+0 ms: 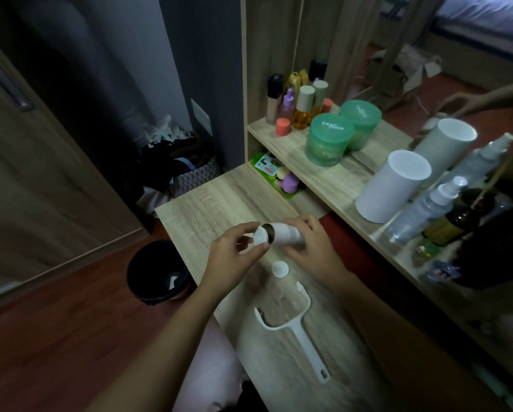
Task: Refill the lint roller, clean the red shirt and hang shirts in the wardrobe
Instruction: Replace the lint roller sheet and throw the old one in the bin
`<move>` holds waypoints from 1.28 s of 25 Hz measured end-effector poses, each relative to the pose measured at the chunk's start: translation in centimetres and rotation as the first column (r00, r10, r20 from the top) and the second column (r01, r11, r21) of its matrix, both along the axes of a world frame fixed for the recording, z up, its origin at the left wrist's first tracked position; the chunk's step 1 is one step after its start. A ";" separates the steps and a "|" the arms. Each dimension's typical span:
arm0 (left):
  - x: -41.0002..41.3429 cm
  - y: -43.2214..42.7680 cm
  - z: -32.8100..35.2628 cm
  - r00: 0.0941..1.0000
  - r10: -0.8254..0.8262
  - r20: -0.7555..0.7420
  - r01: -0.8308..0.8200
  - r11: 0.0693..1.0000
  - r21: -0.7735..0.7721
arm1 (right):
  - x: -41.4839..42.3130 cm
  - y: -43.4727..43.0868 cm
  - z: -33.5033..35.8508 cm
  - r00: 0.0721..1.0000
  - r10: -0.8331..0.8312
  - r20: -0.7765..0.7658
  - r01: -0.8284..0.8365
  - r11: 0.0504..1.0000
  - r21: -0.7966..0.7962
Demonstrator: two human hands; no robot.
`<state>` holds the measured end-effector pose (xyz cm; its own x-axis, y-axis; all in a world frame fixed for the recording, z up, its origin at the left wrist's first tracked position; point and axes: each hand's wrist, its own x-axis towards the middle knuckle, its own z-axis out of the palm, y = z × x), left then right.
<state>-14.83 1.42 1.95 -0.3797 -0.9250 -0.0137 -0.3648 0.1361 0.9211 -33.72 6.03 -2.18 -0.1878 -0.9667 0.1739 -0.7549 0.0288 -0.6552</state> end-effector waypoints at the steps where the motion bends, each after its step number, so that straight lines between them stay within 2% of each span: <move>1: -0.2 0.2 0.2 1.000 -0.009 0.018 0.009 1.000 -0.029 | 0.1 0.1 0.2 1.000 0.008 -0.009 -0.008 1.000 -0.001; 6: -0.1 0.6 0.4 1.000 0.008 0.009 -0.007 0.995 -0.103 | 0.6 0.7 1.1 0.999 0.029 -0.021 -0.029 0.999 -0.021; 14: 0.7 -0.1 0.3 0.997 -0.019 0.081 0.032 0.986 -0.163 | 1.7 0.5 2.1 0.998 0.057 -0.012 -0.057 0.998 0.015; 18: 1.1 0.4 0.6 1.000 0.001 -0.011 -0.002 0.992 -0.122 | 2.6 0.0 2.1 0.996 0.076 0.055 -0.077 0.997 0.003; 21: 1.4 0.7 1.5 0.989 0.125 -0.077 -0.133 0.985 -0.114 | 2.0 -0.8 0.6 0.996 -0.025 0.085 0.012 0.988 0.153; 23: 1.8 0.6 2.2 0.969 0.217 -0.119 -0.228 0.970 -0.085 | 1.7 -0.9 -1.3 0.999 0.004 -0.035 0.008 0.940 0.341; 26: 2.7 0.3 2.8 0.940 0.301 -0.163 -0.310 0.950 -0.034 | 2.7 -0.7 -4.2 0.953 0.207 -0.222 -0.053 0.832 0.552; 28: 3.4 0.2 3.0 0.926 0.331 -0.180 -0.340 0.940 -0.018 | 3.6 -0.7 -5.2 0.893 0.294 -0.340 -0.044 0.809 0.586; 30: 4.2 0.1 3.0 0.910 0.359 -0.207 -0.361 0.932 0.030 | 3.9 -0.8 -5.4 0.843 0.317 -0.435 -0.024 0.829 0.559; 32: 4.8 -0.4 2.5 0.856 0.420 -0.302 -0.380 0.907 0.184 | 3.9 -0.7 -5.3 0.901 0.232 -0.367 -0.017 0.863 0.505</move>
